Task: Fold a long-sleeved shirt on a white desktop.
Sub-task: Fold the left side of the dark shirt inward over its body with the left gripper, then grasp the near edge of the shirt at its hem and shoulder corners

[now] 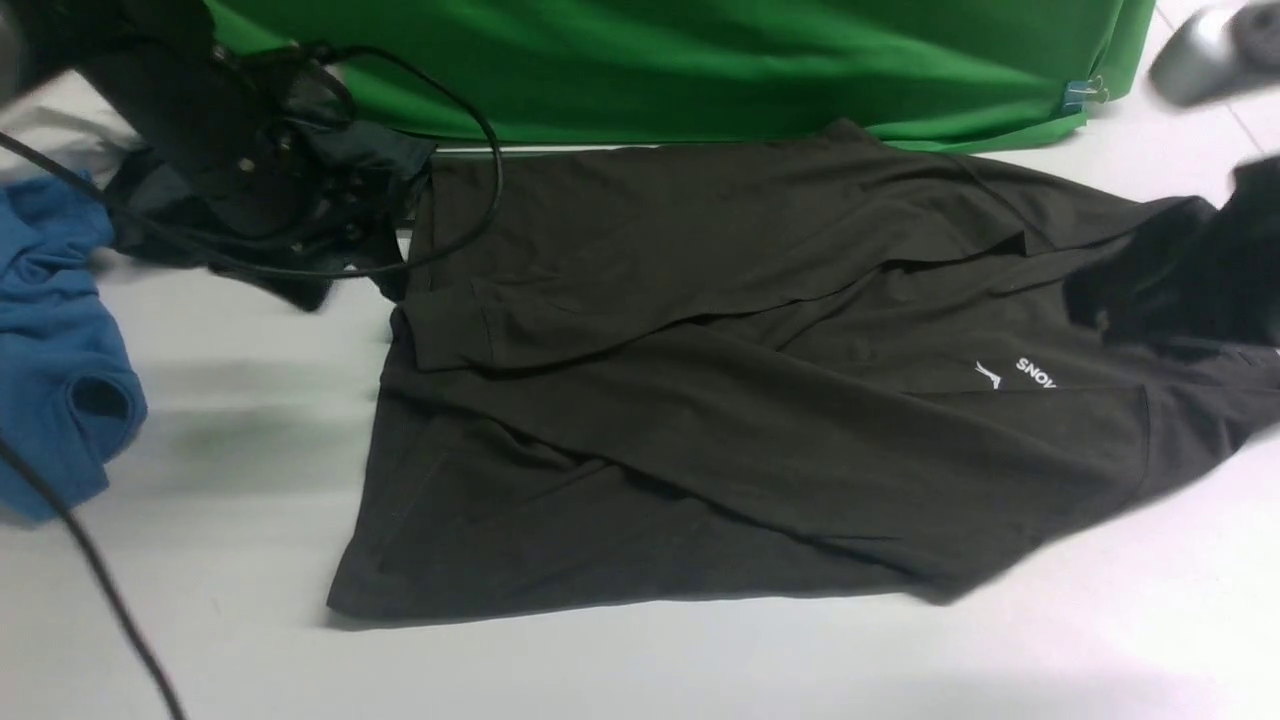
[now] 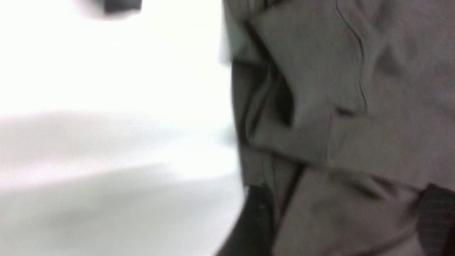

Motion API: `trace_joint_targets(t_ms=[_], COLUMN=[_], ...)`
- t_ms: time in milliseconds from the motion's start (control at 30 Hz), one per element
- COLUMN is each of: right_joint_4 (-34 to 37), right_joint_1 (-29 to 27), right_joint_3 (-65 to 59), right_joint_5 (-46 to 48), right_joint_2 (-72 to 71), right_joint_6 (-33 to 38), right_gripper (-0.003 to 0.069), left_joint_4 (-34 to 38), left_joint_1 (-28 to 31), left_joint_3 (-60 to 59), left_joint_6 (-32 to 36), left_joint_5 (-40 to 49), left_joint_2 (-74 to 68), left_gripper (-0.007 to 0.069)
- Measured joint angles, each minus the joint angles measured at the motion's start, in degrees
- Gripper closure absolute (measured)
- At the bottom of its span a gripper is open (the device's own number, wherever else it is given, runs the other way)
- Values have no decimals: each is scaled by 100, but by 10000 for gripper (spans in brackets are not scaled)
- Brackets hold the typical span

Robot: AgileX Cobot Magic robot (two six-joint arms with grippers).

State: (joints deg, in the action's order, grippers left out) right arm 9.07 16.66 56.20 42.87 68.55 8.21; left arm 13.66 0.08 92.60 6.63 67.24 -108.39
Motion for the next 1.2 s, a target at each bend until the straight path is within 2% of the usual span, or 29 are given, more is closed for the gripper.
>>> trace_joint_targets(t_ms=[100,167,267,367,500,700,733,867,933,967,1067,1200], right_joint_4=[-21,-21,-15,-15,-15,-15,-15,-70,-418,-460,-1103,-1378], right_joint_1=[0,0,0,0,0,0,0,89,407,435,850,1075], right_joint_3=[0,0,0,0,0,0,0,-6,-141,-162,-732,-1483], right_joint_5=[153,159,159,159,153,135,159,253,237,237,46,-744], right_joint_2=[208,275,382,417,417,472,558,713,736,736,749,861], right_joint_6=[0,7,202,313,351,585,789,1599,2132,2157,2391,2436], right_gripper=[344,306,248,237,235,235,235,215,152,152,85,85], left_joint_4=[48,80,117,155,458,1010,1224,1468,1469,1469,1458,1376], left_joint_1=[-49,-61,-61,-61,-61,-61,-56,-56,-56,-56,-56,-56], left_joint_3=[-724,-1207,-2538,-3564,-4180,-4265,-4259,-4220,-4207,-4207,-4207,-4212], left_joint_6=[-83,-119,-409,-599,-663,-191,66,346,397,404,418,423], left_joint_5=[-43,-178,-813,-1364,-1838,-2120,-2109,-1998,-1970,-1970,-1975,-1976], left_joint_2=[579,815,1432,1641,1525,1119,1054,935,890,882,844,832], left_gripper=[-47,-56,-63,-63,-61,-17,15,113,218,228,380,517])
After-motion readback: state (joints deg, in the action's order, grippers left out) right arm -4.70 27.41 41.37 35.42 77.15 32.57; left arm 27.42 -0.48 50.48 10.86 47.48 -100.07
